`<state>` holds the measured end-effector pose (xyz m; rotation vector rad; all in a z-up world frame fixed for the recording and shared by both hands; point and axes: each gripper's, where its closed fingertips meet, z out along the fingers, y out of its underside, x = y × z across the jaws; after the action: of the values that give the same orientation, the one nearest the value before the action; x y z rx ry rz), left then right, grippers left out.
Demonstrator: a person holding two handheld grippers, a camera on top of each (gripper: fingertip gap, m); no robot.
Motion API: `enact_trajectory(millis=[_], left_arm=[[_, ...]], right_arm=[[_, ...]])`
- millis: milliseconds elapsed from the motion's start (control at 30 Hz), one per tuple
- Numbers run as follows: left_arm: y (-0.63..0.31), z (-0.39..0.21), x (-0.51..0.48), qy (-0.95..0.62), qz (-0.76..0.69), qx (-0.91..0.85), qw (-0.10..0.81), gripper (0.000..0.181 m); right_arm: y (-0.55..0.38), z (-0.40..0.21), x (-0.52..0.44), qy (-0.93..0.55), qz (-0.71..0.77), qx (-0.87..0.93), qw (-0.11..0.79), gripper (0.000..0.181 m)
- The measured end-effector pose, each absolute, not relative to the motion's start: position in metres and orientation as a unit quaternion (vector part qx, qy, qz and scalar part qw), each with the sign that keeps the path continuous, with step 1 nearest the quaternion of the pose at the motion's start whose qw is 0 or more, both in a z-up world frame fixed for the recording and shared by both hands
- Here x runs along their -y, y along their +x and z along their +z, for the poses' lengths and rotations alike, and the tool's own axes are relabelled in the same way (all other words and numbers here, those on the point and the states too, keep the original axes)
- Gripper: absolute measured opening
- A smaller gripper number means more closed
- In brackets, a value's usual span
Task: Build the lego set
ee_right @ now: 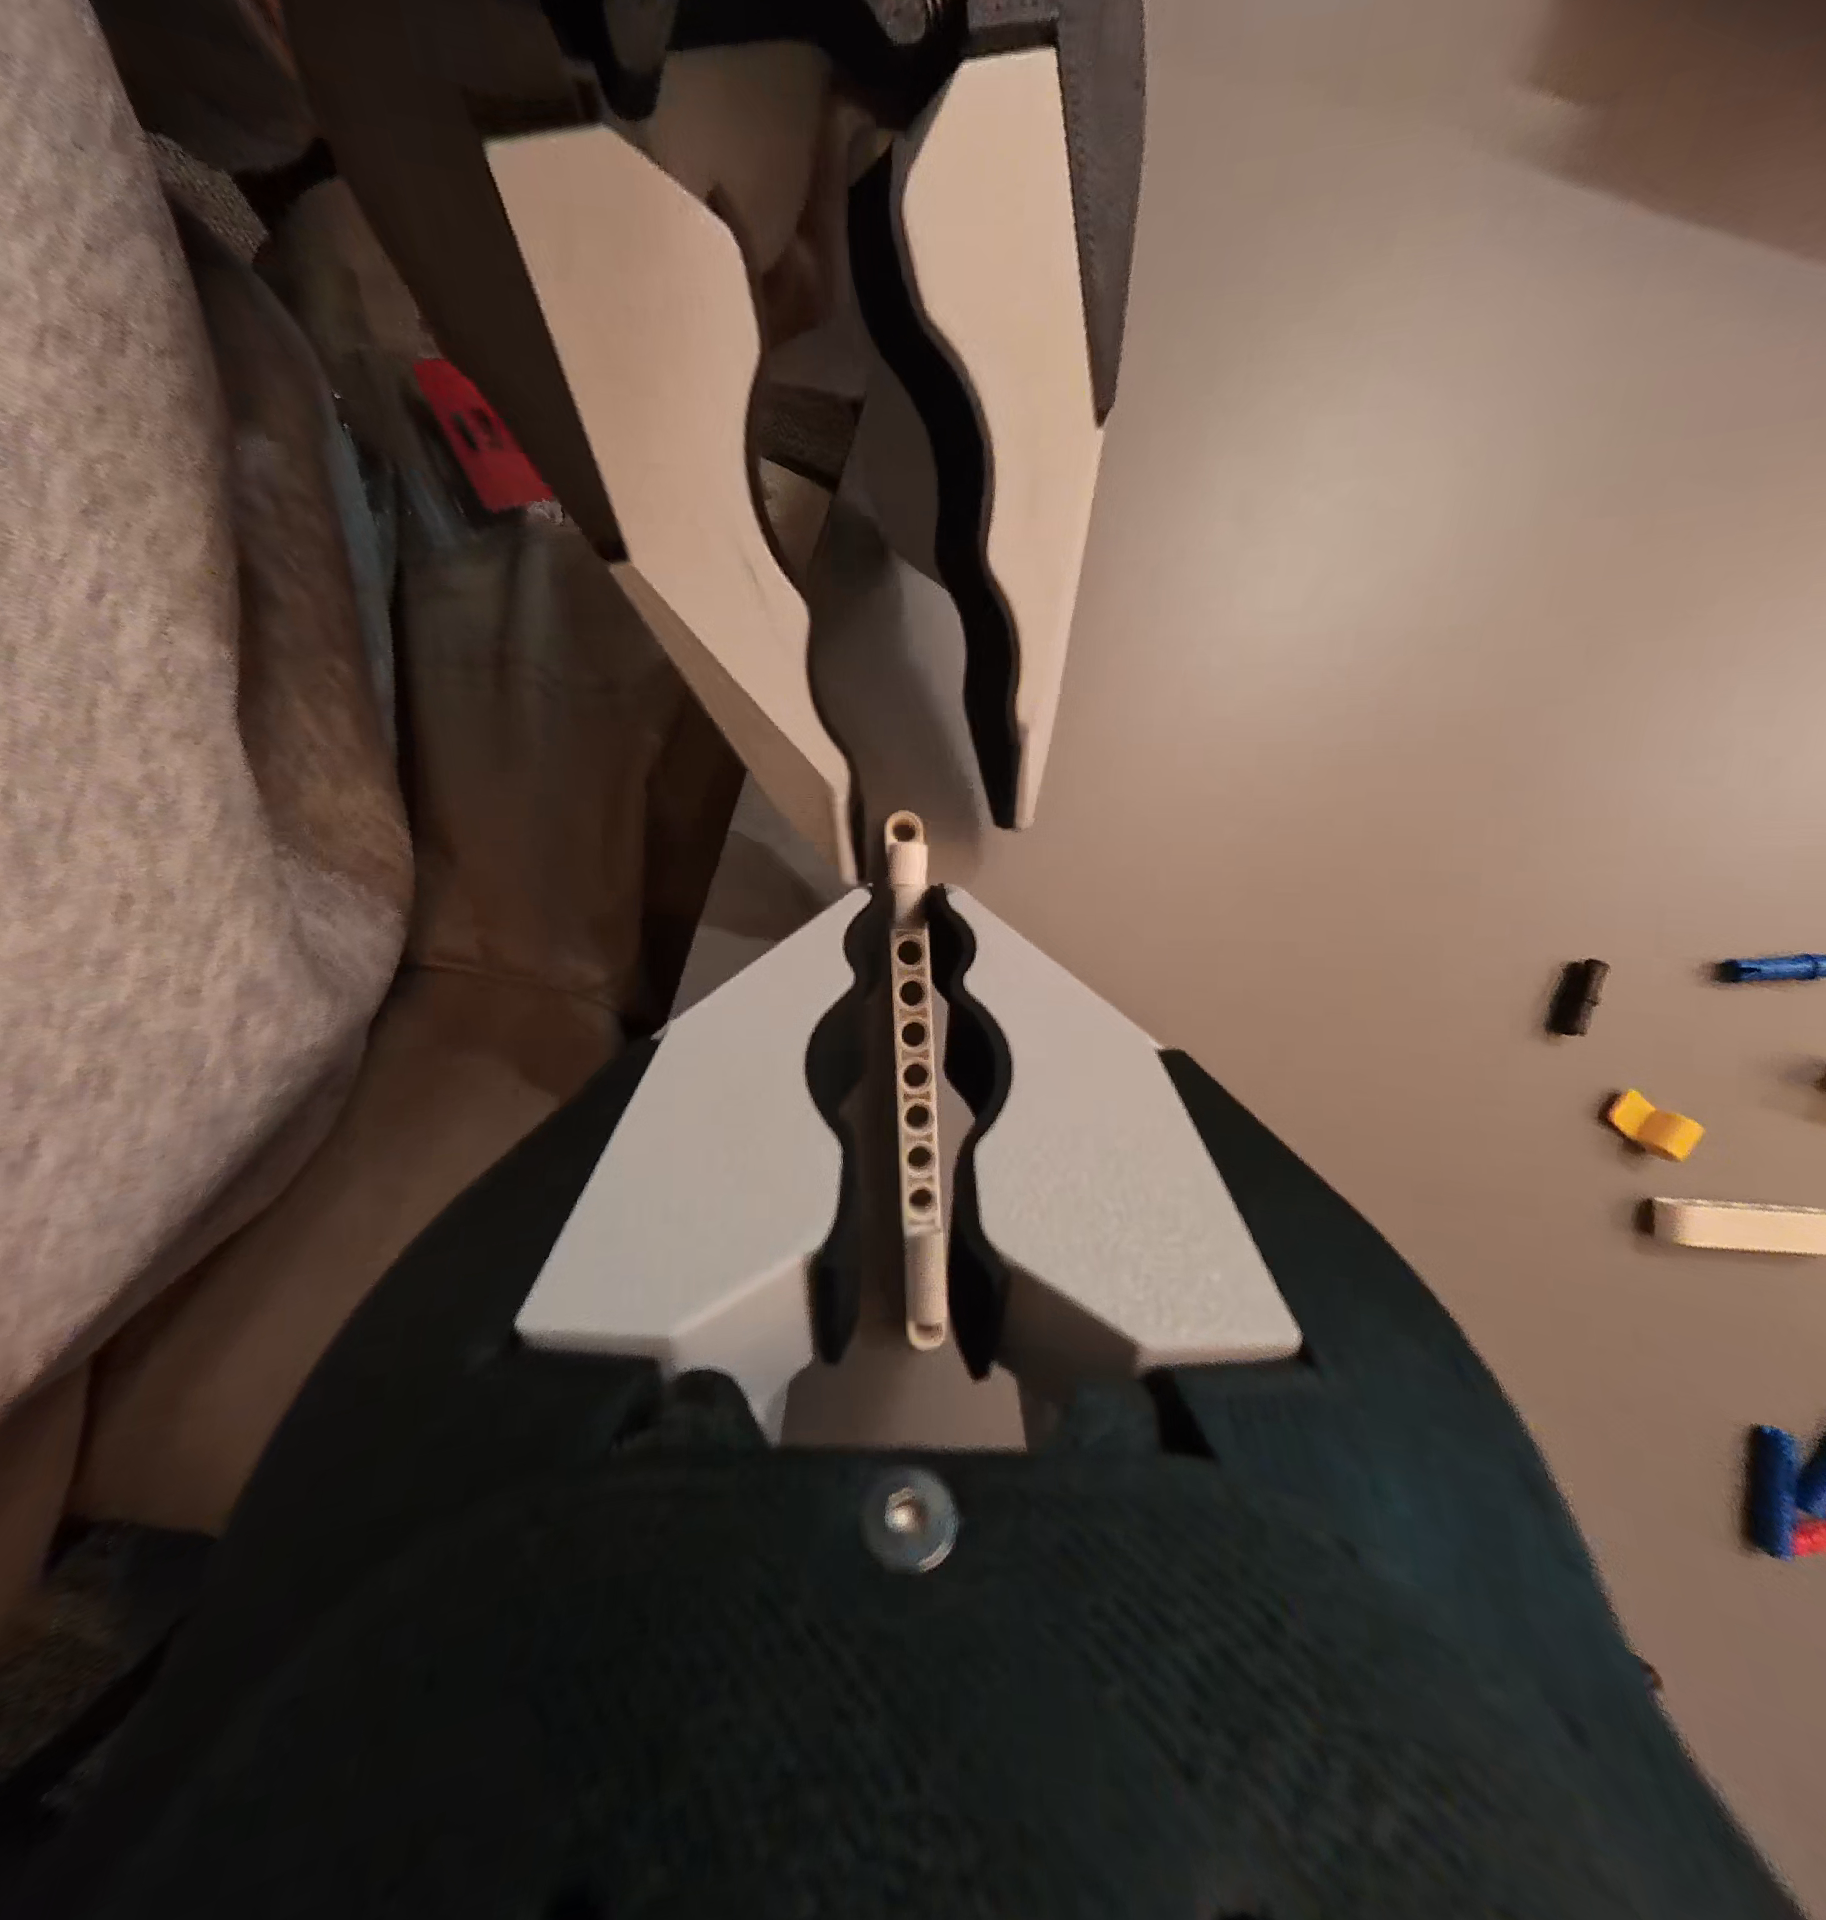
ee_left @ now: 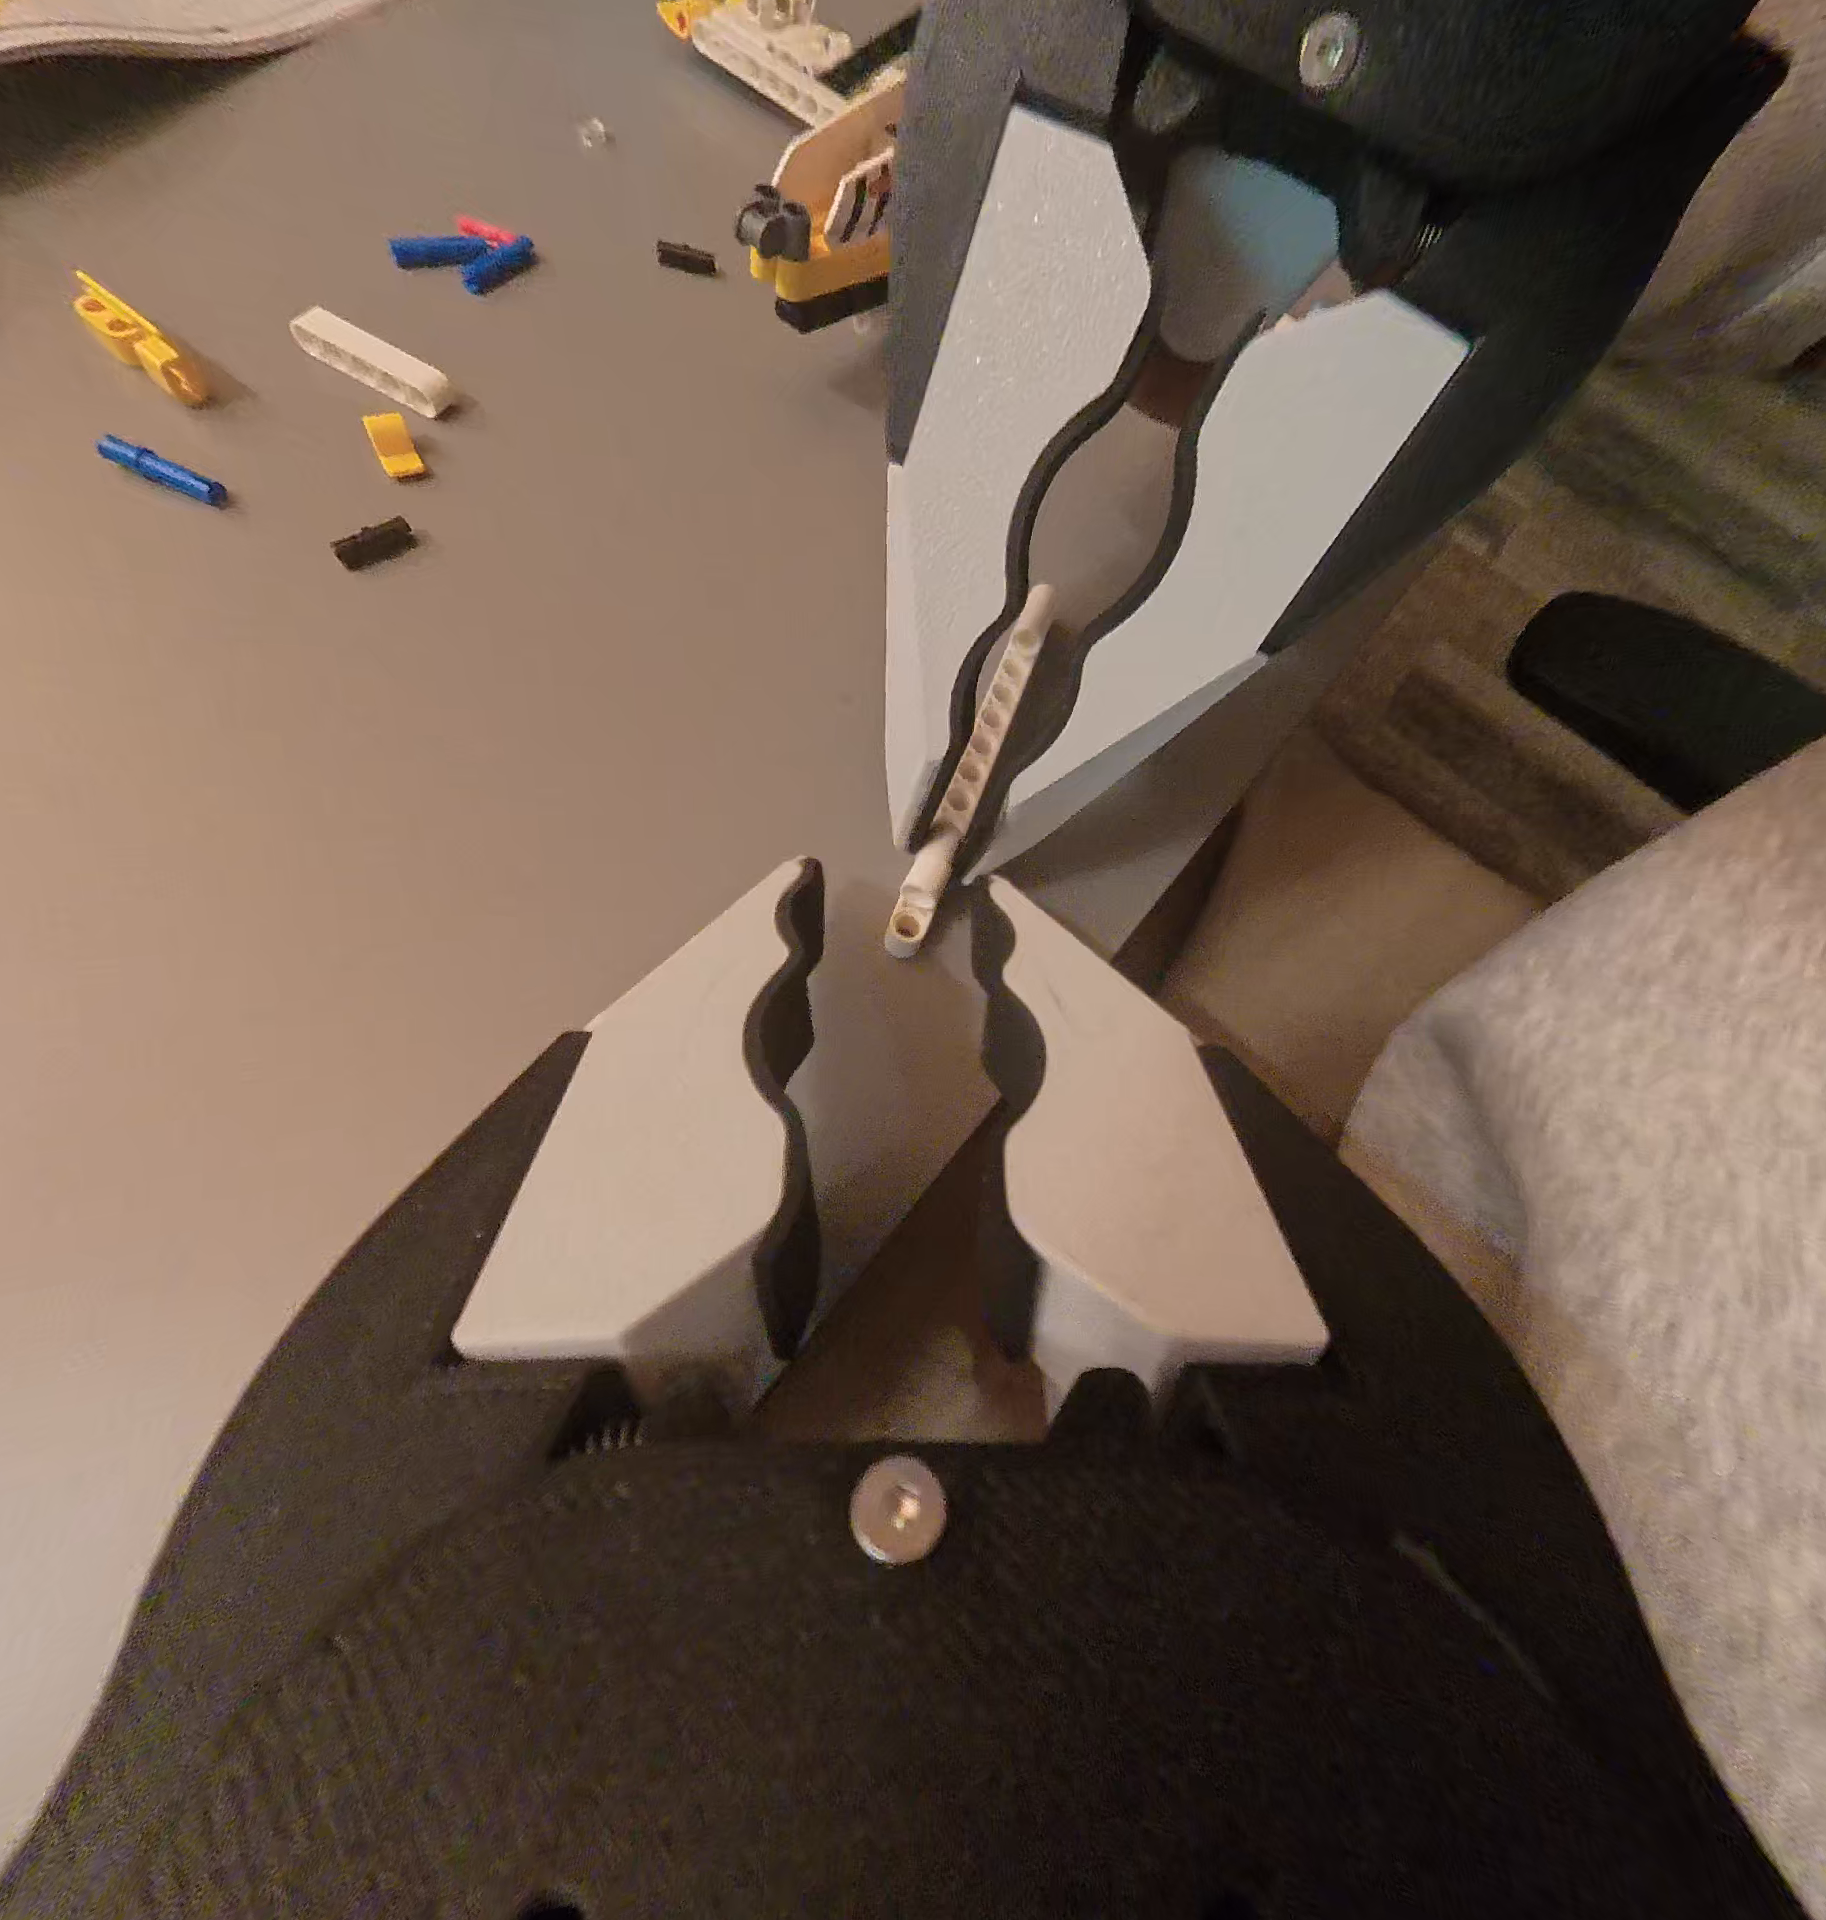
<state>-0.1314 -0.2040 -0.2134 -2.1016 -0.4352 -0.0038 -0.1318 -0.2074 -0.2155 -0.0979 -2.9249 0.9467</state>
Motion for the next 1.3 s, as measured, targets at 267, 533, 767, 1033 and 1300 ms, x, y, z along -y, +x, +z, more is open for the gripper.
enact_trajectory(millis=[267, 533, 767, 1033, 1300], left_arm=[[-0.1279, -0.2133, 0.199, -0.863, -0.009, 0.136, 0.487, 0.011], [-0.124, -0.2125, 0.1981, -0.862, -0.02, 0.113, 0.493, 0.007], [-0.1234, -0.2142, 0.1985, -0.867, -0.019, 0.116, 0.484, 0.006], [-0.1241, -0.2138, 0.1977, -0.863, -0.007, 0.136, 0.487, 0.006], [-0.124, -0.2138, 0.1977, -0.864, -0.003, 0.128, 0.487, 0.006]], right_arm=[[-0.129, -0.2237, 0.1998, -0.049, 0.317, 0.947, 0.023, 0.006], [-0.1275, -0.2228, 0.1999, -0.064, 0.341, 0.938, 0.024, 0.005], [-0.1271, -0.2246, 0.2001, -0.052, 0.331, 0.94, 0.063, 0.005], [-0.1266, -0.2247, 0.2, -0.054, 0.339, 0.935, 0.085, 0.005], [-0.1268, -0.2247, 0.2001, -0.067, 0.344, 0.934, 0.068, 0.005]])
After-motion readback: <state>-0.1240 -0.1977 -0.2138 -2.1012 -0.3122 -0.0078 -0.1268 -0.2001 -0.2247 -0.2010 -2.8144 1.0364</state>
